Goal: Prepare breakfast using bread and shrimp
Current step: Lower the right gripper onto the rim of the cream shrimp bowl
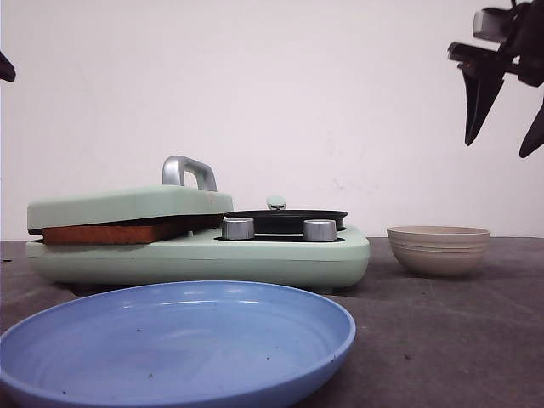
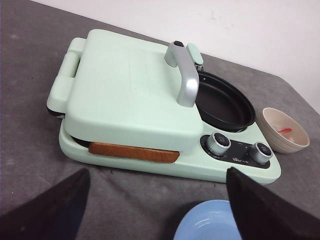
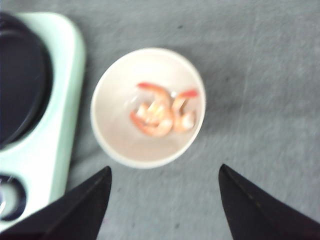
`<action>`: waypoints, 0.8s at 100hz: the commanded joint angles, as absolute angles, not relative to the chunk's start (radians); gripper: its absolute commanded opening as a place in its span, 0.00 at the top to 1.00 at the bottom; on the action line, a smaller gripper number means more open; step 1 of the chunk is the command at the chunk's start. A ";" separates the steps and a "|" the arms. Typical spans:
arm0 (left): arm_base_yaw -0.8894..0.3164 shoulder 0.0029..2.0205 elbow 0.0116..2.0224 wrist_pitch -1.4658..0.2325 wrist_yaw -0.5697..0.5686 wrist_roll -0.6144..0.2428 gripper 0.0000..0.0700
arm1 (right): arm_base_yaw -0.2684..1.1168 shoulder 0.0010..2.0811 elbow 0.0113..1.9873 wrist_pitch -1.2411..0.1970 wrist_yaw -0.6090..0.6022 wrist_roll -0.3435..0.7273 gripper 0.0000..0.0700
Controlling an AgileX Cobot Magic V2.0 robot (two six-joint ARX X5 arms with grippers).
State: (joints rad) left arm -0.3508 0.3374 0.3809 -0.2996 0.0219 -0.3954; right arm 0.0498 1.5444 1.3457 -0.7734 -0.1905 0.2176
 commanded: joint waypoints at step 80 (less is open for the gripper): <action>-0.354 0.338 0.392 -0.293 0.026 -0.262 0.33 | -0.025 1.929 1.422 -0.683 -0.221 0.167 0.42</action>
State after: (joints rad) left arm -0.3508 0.3374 0.3809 -0.2996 0.0250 -0.2760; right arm -0.0265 1.8969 1.4006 -0.6922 -0.2150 0.1848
